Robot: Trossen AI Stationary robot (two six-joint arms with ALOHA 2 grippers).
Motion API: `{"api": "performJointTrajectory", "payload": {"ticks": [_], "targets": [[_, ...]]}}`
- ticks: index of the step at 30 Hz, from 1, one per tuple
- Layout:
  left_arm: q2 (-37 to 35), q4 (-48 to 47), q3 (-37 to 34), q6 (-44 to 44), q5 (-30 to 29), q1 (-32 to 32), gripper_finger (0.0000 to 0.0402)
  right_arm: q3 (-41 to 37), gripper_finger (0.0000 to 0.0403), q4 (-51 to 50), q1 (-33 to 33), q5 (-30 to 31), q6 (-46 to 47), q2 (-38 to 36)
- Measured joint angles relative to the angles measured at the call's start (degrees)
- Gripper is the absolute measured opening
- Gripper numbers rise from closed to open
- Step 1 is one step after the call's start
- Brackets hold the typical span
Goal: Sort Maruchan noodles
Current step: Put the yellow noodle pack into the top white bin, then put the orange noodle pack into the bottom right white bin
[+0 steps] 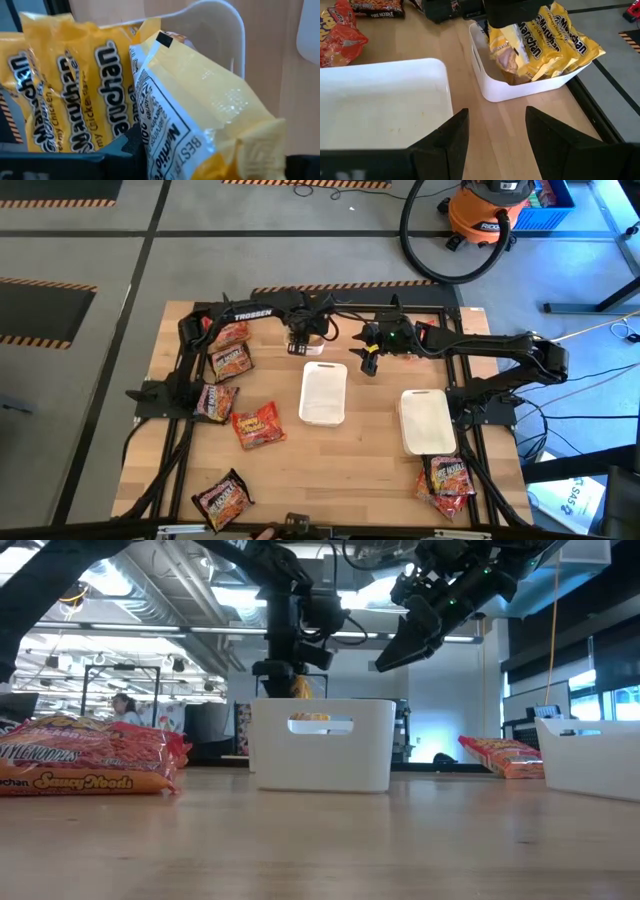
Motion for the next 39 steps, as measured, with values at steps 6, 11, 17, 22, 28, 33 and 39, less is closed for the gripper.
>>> {"api": "performJointTrajectory", "payload": {"ticks": [6,11,17,22,28,33,39], "targets": [[0.00,1.19,0.00,0.43,0.31,0.27,0.0148,0.00,0.0177,0.00,0.00,-0.02,0.00,0.00],[0.00,1.79,0.00,-0.35,-0.87,0.25,0.0148,0.02,0.0177,0.00,0.00,-0.02,0.00,0.00],[0.00,1.27,0.00,-4.32,-1.14,0.06,0.0148,0.02,0.0177,0.00,0.00,-0.04,0.00,0.00],[0.00,0.47,-0.97,-4.50,-1.74,0.14,0.0157,0.02,0.0177,0.00,0.00,-0.04,0.00,0.00],[0.00,2.54,-2.05,-3.78,-1.41,0.11,0.0206,0.02,0.0177,0.00,0.00,-0.04,0.00,0.00],[0.00,3.33,-1.92,-1.54,-1.67,-0.68,0.0241,0.02,0.0177,0.02,0.00,-0.04,0.00,0.00],[-0.58,-0.71,-0.72,-1.95,-1.78,-2.26,0.0241,0.02,0.0177,0.02,0.00,-0.06,0.00,0.00]]}}
